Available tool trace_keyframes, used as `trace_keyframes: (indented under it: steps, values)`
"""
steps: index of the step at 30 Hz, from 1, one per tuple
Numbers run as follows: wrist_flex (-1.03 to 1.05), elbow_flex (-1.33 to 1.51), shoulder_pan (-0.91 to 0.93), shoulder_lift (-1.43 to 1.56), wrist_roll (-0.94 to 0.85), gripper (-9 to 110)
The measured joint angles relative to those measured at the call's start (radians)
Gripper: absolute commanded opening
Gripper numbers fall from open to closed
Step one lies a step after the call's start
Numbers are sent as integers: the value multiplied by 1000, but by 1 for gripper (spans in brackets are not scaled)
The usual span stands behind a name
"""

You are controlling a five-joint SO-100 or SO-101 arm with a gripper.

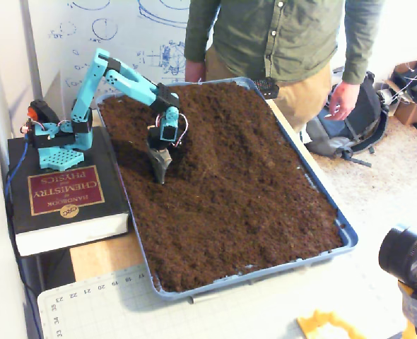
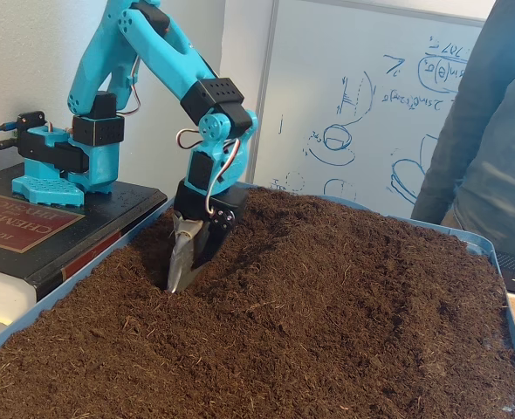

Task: Build a berm.

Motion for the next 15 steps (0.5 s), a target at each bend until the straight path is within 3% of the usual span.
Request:
trace_keyframes:
  steps: [15]
  values:
    - [-103,-20,-41,-18,0,1]
